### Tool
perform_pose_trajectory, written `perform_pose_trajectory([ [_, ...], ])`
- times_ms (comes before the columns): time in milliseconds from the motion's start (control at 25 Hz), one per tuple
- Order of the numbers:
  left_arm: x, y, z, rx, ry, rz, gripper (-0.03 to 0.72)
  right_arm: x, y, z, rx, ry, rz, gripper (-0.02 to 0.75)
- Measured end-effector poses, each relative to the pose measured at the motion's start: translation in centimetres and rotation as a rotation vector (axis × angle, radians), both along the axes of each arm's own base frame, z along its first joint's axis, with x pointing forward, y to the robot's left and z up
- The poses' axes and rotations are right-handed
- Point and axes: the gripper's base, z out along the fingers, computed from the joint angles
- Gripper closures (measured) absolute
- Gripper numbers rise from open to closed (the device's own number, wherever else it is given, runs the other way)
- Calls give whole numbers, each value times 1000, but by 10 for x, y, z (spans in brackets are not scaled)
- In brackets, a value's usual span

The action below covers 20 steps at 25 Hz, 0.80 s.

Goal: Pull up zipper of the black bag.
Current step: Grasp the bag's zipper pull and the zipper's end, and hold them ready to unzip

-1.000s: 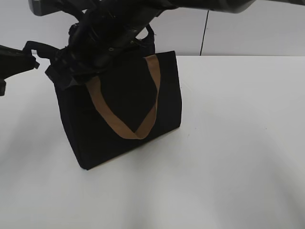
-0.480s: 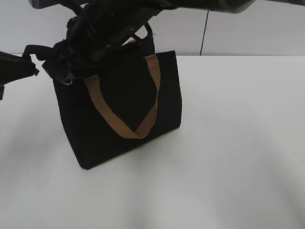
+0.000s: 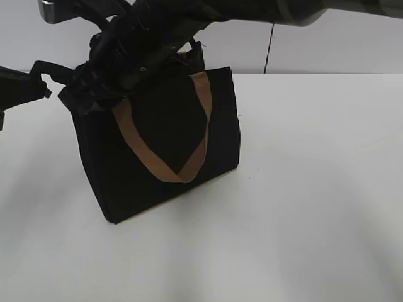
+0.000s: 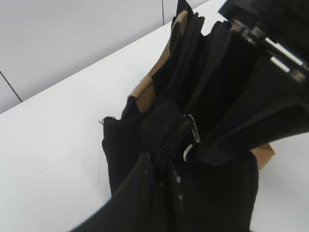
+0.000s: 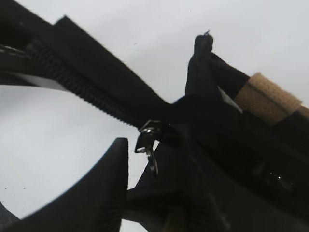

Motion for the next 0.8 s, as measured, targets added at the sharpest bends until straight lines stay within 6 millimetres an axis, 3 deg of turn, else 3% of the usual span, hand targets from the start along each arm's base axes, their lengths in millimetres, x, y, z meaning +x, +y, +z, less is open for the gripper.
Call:
perform_pose_trajectory([
  [320,0,0,0,1,0,3,660,0,0,0,-4,3,4,746],
  [520,1,1,0,12,-2,11,660,-1,-1,1,-9,-3,7,752],
  [800,0,4,-4,95,-2,3,660,-3,-13,20,-50,-38,11,752],
])
